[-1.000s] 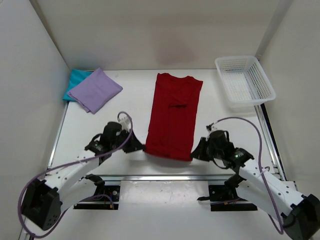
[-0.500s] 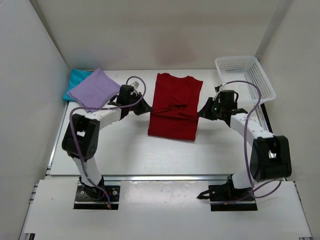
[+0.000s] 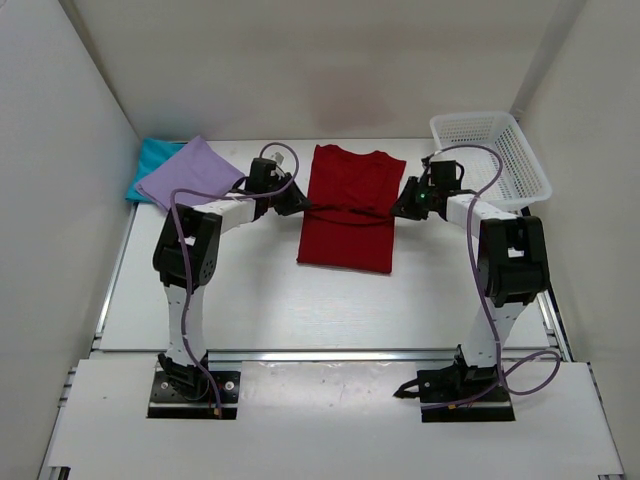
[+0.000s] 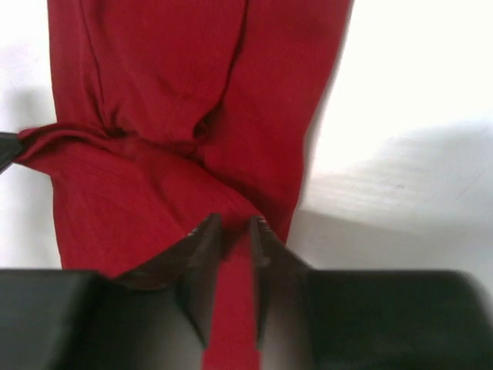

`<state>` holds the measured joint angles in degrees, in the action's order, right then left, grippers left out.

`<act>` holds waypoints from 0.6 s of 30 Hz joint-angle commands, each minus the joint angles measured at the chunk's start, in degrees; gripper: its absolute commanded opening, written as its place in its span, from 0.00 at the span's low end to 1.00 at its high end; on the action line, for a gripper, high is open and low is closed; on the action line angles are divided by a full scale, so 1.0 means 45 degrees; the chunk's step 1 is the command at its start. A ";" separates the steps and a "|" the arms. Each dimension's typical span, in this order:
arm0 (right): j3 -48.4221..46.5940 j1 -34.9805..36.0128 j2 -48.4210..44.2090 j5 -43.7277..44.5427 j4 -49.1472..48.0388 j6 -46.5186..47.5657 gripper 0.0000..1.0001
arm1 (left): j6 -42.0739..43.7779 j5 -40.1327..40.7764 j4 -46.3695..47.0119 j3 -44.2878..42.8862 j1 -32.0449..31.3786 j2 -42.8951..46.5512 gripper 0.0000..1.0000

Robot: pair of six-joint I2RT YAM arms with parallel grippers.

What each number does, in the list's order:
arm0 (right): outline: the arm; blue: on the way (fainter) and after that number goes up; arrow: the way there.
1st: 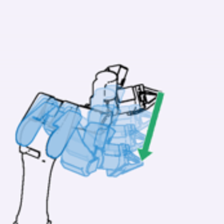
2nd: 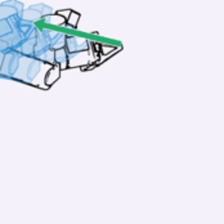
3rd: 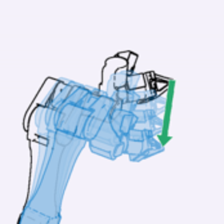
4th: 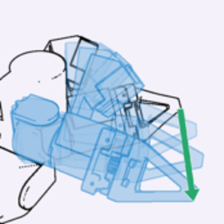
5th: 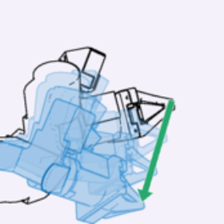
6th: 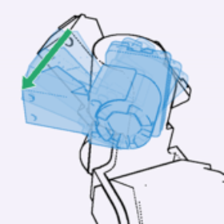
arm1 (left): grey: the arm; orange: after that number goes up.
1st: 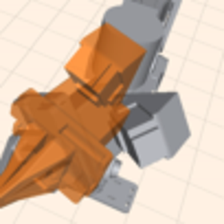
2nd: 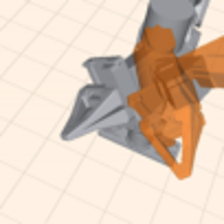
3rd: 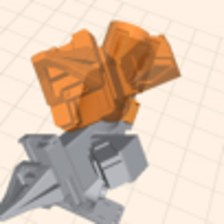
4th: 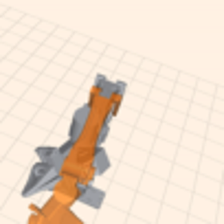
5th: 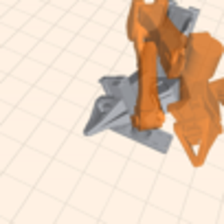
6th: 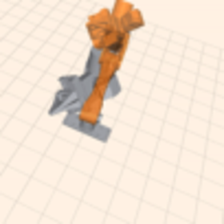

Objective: Fold and stack the t-shirts
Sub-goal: Fold the folded rectangular tshirt in 1/3 of the way

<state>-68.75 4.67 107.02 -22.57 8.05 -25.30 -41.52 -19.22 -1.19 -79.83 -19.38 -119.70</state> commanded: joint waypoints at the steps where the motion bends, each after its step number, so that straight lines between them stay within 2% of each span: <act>1: -0.1127 -0.0139 -0.0246 0.0559 0.0121 0.0446 0.22 | -0.0480 -0.0454 0.0985 0.0042 0.0379 0.0776 0.39; 2: -0.1206 -0.0042 -0.0518 0.0833 0.0395 0.0466 0.29 | -0.0655 -0.0474 0.1490 0.0509 0.0438 0.1263 0.45; 3: -0.1110 -0.0080 -0.0695 0.0990 0.0494 0.0601 0.37 | -0.0657 -0.0378 0.1708 0.0688 0.0477 0.1481 0.46; 5: -0.0720 0.0231 -0.1921 0.1943 0.0594 0.0797 0.45 | -0.0365 -0.0221 0.1535 0.1233 0.0400 0.2435 0.43; 7: 0.0272 0.0621 -0.2858 0.2628 0.0497 0.0837 0.47 | 0.0026 0.0149 0.1417 0.1896 0.0011 0.3215 0.40; 8: 0.0626 0.0855 -0.3483 0.2729 0.0263 0.0837 0.44 | 0.0085 0.0247 0.1552 0.2500 -0.0378 0.3666 0.38; 12: 0.3594 0.2143 -0.4485 0.2027 -0.0734 0.0487 0.05 | -0.0031 0.0619 0.2214 0.4475 -0.1552 0.4471 0.36; 14: 0.4939 0.2767 -0.4641 0.1987 -0.1609 0.0194 0.00 | -0.0265 0.0638 0.2838 0.5898 -0.1943 0.4433 0.35; 18: 0.6311 0.3220 -0.4428 0.1771 -0.2589 -0.0101 0.00 | -0.0968 -0.0161 0.3993 0.7541 -0.1846 0.3730 0.30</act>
<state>-43.27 18.96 86.24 -15.16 1.74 -24.40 -43.83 -18.68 13.43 -50.48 -29.26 -101.10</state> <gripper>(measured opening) 0.005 0.311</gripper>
